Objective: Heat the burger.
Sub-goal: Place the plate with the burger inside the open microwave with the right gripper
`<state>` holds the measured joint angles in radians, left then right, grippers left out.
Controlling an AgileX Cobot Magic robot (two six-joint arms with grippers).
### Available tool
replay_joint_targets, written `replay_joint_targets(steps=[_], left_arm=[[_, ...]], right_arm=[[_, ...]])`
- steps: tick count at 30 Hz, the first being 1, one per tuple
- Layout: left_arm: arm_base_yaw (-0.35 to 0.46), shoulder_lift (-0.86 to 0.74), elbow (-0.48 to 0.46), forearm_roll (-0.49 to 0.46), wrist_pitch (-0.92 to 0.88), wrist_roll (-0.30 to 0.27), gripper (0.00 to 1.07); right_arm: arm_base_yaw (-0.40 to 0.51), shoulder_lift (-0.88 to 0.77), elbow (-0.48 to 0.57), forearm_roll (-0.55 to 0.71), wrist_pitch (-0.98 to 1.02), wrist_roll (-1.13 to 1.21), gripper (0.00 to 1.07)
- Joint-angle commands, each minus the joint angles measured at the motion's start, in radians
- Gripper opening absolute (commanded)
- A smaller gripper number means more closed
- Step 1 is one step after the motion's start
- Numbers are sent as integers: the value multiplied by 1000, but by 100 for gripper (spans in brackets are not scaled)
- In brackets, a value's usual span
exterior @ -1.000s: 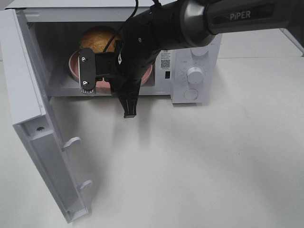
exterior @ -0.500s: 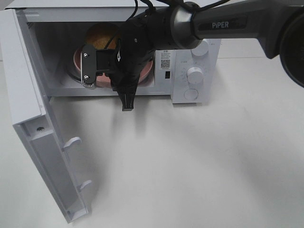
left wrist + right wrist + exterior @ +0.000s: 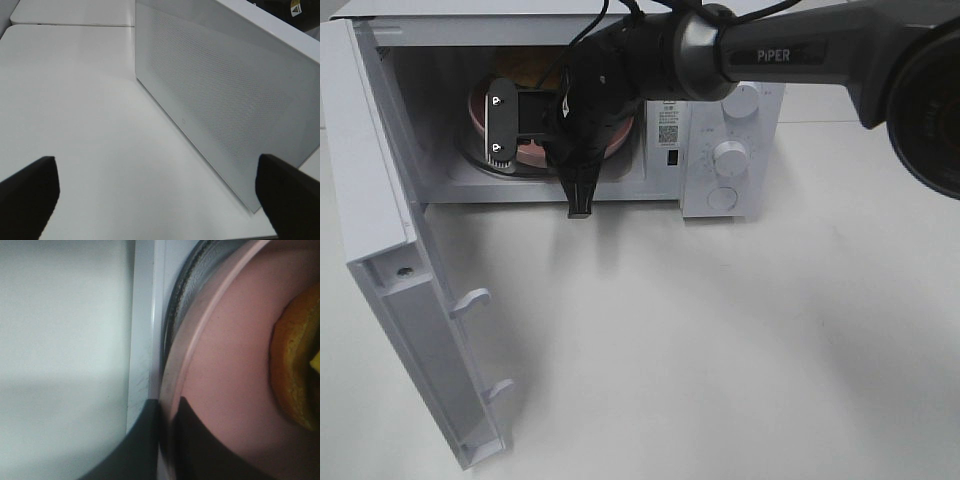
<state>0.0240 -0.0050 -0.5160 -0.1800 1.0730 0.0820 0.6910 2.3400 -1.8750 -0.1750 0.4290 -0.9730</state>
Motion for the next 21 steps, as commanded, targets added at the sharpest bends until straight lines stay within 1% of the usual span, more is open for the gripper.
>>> replay_joint_targets(steps=[1,14,16,19,21], left_arm=[[-4,-17,2,-1,-8,-4,100],[-4,-17,2,-1,-8,-4,100],[-4,-17,2,-1,-8,-4,100],[-4,-17,2,-1,-8,-4,100],[-4,-17,2,-1,-8,-4,100]], right_arm=[[-3,-10,-18,-22,-70,-37,2],[1,-10,-18,-21,-73,-62,3],[1,-10,-16,-16,-72,-45,8],[1,-10,-16,-15,-72,-39,10],[1,-10,-16,-14,-72,3,20]])
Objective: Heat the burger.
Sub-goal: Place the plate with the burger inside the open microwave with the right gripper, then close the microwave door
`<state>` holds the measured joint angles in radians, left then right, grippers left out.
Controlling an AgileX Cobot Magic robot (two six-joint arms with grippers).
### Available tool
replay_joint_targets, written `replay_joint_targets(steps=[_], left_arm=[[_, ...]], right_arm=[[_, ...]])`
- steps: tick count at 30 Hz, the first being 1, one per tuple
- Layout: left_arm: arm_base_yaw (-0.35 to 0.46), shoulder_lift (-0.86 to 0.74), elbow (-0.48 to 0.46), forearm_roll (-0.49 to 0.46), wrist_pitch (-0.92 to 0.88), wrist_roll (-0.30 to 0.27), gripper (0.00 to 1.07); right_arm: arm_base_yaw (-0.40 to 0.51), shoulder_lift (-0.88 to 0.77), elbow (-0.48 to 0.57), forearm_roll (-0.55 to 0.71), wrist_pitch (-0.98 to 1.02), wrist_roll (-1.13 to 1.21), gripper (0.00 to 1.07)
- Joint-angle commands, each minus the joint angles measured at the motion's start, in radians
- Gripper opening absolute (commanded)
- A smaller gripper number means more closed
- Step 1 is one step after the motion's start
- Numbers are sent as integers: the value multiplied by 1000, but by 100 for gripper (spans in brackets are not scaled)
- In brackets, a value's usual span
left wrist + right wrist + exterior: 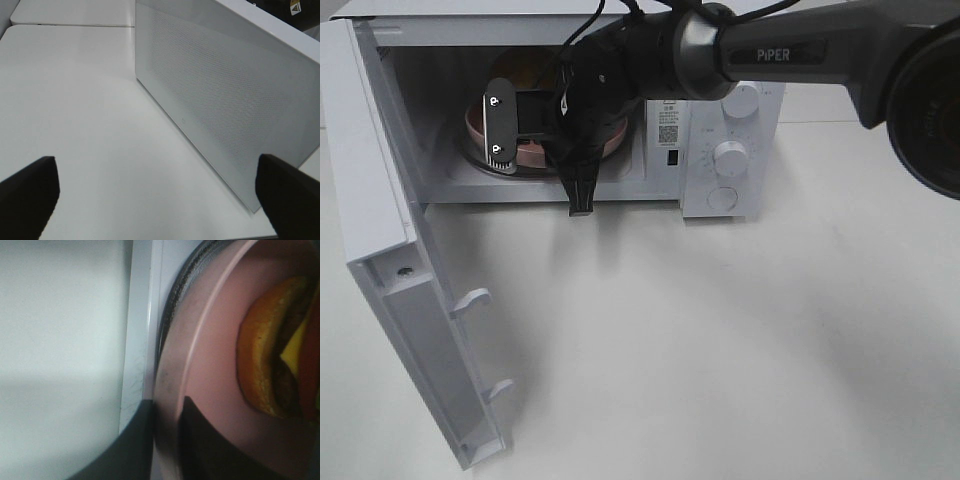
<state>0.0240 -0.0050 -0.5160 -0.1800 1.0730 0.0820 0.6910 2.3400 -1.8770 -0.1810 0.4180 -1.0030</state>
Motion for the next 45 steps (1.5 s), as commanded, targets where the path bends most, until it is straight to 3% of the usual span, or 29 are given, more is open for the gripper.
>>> replay_joint_targets(steps=[1,5,20,28,34,45], left_arm=[[-4,-17,2,-1,-8,-4,100],[-4,-17,2,-1,-8,-4,100],[-4,-17,2,-1,-8,-4,100],[-4,-17,2,-1,-8,-4,100],[-4,-17,2,-1,-8,-3,100],[-4,-17,2,-1,-8,-3,100]], right_arm=[[1,-10,-14,-8,-61,33,20],[1,-10,-14,-8,-51,77,36],[1,-11,-14,-11,39,88,42],[1,-36,-10,12,46,88,56],[1,-79,69,11,31,87,66],[1,-172,223,3,-42,87,66]])
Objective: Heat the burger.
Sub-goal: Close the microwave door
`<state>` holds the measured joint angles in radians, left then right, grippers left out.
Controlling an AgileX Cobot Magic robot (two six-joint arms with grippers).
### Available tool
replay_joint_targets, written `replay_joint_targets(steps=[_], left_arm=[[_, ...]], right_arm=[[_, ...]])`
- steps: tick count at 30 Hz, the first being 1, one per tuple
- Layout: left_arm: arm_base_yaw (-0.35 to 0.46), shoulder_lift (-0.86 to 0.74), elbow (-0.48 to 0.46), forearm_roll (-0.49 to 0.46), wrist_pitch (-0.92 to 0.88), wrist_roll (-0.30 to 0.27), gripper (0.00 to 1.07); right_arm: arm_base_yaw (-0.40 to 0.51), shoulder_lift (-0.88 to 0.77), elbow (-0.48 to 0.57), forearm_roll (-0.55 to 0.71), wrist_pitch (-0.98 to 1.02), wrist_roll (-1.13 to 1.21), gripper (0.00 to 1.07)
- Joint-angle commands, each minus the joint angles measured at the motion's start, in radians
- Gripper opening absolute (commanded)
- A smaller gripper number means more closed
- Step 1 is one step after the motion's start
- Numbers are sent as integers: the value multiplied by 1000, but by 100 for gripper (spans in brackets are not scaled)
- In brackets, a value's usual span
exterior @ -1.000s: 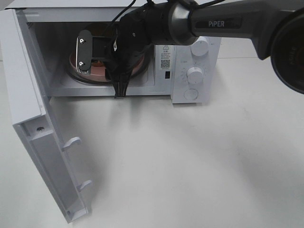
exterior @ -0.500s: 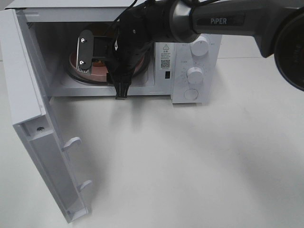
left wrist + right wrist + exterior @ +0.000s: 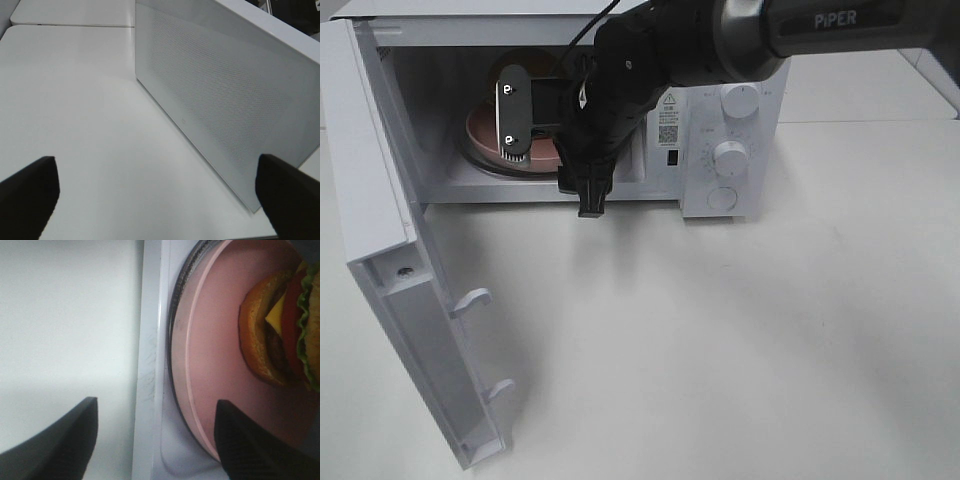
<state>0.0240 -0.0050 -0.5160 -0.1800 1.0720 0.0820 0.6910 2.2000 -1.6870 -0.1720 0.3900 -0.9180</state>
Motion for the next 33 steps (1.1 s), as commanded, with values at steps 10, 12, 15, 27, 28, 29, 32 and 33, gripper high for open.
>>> replay_joint_targets(steps=[10,12,15,27,28,29,32,33], left_arm=[[-4,-17,2,-1,-7,-3,100],[-4,-17,2,-1,-7,-3,100],[-4,-17,2,-1,-7,-3,100],[-4,-17,2,-1,-7,-3,100],[-4,-17,2,-1,-7,-3,100],[-4,-17,2,-1,-7,-3,100],[-4,-17,2,-1,-7,-3,100],[-4,-17,2,-1,-7,-3,100]], right_arm=[[1,-168,217,-6,-92,43,66],[1,-196,250,-6,-102,58,66],[1,-241,302,-6,-112,86,66],[1,-428,544,-7,-176,297,66],[1,-442,562,-7,-179,312,66],[1,-442,562,-7,-179,312,66],[1,-518,652,-7,-202,399,66],[1,-534,676,-5,-210,420,66]])
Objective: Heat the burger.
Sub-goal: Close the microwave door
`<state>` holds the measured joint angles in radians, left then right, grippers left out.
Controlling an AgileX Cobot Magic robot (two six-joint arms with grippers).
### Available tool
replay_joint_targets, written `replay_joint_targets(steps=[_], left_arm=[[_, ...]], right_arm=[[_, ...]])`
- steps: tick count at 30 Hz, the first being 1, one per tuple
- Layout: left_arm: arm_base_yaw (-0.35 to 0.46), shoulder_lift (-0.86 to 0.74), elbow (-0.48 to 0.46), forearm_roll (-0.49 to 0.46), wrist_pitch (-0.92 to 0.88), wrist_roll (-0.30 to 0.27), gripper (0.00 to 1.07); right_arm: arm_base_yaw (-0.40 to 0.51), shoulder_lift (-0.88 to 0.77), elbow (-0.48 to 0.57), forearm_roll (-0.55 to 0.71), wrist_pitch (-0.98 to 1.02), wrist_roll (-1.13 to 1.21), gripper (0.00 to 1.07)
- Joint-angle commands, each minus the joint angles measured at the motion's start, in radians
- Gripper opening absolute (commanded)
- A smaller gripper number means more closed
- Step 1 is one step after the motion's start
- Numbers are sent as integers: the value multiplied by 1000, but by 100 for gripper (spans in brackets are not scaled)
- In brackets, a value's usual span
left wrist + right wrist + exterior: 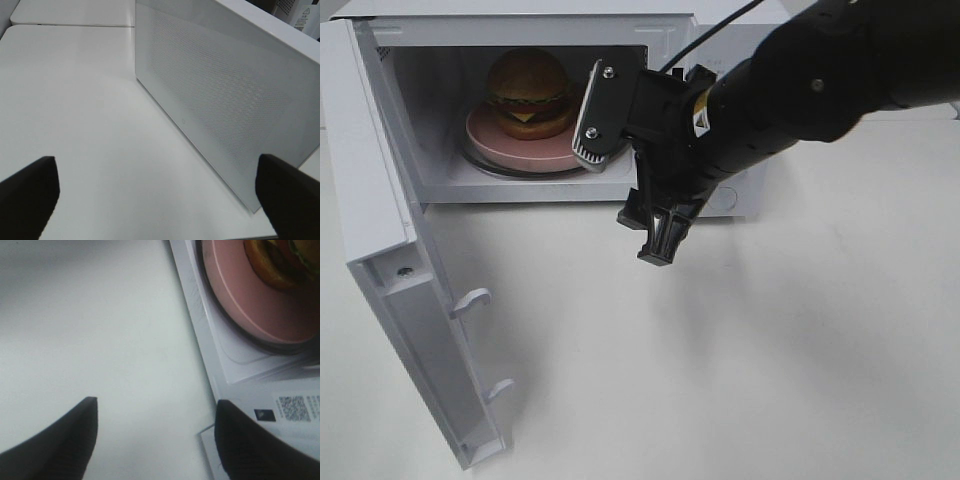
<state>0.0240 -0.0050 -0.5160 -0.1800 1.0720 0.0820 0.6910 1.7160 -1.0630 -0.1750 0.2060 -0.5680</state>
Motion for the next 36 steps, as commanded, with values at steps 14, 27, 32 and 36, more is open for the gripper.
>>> replay_joint_targets(steps=[14,27,32,36], left_arm=[[-4,-17,2,-1,-7,-3,100],[-4,-17,2,-1,-7,-3,100],[-4,-17,2,-1,-7,-3,100],[-4,-17,2,-1,-7,-3,100]], right_arm=[[1,-334,319,8,69,481,80],[1,-547,325,5,483,701,76],[1,-615,325,5,564,714,76],[1,-698,325,8,651,733,76]])
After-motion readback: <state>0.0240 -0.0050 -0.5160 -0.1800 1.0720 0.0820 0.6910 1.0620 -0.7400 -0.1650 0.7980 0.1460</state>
